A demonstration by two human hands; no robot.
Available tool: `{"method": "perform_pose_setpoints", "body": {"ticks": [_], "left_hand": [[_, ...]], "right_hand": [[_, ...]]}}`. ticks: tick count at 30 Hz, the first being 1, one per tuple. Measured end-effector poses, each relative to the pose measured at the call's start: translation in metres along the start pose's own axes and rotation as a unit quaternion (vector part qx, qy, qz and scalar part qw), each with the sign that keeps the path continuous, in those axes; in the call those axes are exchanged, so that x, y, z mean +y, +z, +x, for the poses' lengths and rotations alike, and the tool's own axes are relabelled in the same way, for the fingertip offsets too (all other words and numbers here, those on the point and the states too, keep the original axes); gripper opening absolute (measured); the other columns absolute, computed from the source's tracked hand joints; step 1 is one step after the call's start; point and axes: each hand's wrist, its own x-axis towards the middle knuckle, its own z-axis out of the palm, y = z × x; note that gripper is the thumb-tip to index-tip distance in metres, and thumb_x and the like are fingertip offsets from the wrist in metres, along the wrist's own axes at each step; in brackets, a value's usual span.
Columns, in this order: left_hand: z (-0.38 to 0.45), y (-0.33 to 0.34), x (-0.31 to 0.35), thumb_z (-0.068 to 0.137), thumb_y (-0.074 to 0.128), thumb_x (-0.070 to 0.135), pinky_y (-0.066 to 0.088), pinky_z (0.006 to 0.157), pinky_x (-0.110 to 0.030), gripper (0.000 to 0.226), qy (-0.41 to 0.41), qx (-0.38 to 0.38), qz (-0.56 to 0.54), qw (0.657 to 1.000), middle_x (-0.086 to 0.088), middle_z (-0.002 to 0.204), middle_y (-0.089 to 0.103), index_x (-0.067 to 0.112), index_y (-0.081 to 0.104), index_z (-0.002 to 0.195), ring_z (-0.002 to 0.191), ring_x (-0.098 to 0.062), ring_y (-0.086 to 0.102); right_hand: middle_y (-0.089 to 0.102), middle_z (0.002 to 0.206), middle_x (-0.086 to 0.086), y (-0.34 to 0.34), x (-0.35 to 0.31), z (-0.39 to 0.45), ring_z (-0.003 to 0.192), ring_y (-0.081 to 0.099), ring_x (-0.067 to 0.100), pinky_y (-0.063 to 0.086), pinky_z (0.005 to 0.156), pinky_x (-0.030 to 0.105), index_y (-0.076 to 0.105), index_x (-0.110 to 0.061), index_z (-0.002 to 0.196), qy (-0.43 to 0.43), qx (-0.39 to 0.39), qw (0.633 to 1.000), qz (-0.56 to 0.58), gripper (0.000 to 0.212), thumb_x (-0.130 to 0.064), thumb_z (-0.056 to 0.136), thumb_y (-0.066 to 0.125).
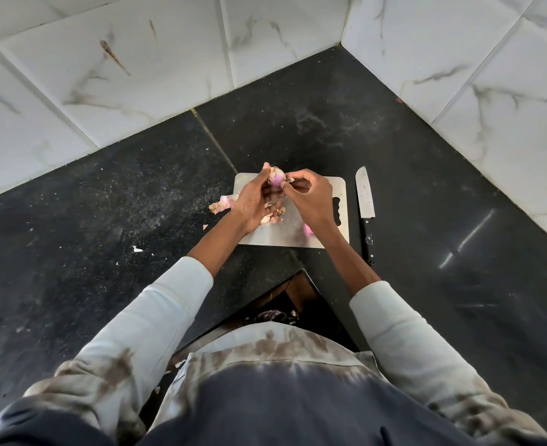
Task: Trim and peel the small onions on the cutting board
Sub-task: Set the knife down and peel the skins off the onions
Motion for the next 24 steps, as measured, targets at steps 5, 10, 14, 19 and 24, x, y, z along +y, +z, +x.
{"method": "perform_pose_setpoints", "body": {"ticks": [5,10,14,19,24], "left_hand": [[0.000,0.002,0.002,0.105,0.054,0.056,0.054,0.078,-0.029,0.052,0.005,0.010,-0.015,1.000,-0.008,0.098,0.074,0.007,0.070,0.115,0.080,-0.013,0.072],[-0.002,0.004,0.002,0.105,0.055,0.056,0.055,0.082,-0.030,0.053,0.002,0.022,-0.022,1.000,-0.009,0.098,0.075,0.006,0.071,0.114,0.087,-0.016,0.071],[-0.005,0.007,0.001,0.104,0.055,0.056,0.057,0.083,-0.030,0.053,0.001,0.028,-0.027,0.999,-0.008,0.095,0.076,0.007,0.073,0.110,0.085,-0.017,0.072],[-0.002,0.009,-0.003,0.103,0.055,0.058,0.058,0.077,-0.030,0.058,-0.003,0.036,-0.021,0.999,-0.010,0.099,0.077,0.005,0.074,0.114,0.089,-0.019,0.072],[0.001,0.015,0.000,0.101,0.056,0.061,0.058,0.101,-0.040,0.058,-0.012,0.063,0.012,0.998,-0.009,0.111,0.077,0.009,0.073,0.121,0.107,-0.024,0.071]], "right_hand": [[0.078,0.108,-0.001,0.001,0.000,0.002,0.098,0.073,0.008,0.059,0.088,0.016,0.075,-0.010,0.117,0.007,0.014,1.000,0.006,0.029,-0.025,0.094,0.080],[0.077,0.105,-0.003,0.000,0.001,0.002,0.094,0.073,0.007,0.056,0.083,0.009,0.076,-0.011,0.114,0.010,0.021,1.000,0.006,0.024,-0.025,0.095,0.078],[0.077,0.100,-0.004,-0.001,0.004,0.003,0.092,0.073,0.008,0.057,0.082,0.011,0.078,-0.011,0.109,0.015,0.032,0.999,0.011,0.018,-0.024,0.096,0.076],[0.078,0.100,-0.005,-0.002,0.006,0.002,0.092,0.073,0.009,0.058,0.082,0.013,0.078,-0.014,0.108,0.027,0.042,0.999,0.008,0.021,-0.030,0.096,0.076],[0.076,0.096,-0.006,-0.001,0.008,-0.002,0.086,0.071,0.010,0.054,0.077,0.008,0.075,-0.016,0.101,0.049,0.050,0.998,-0.009,0.014,-0.030,0.096,0.077]]}}
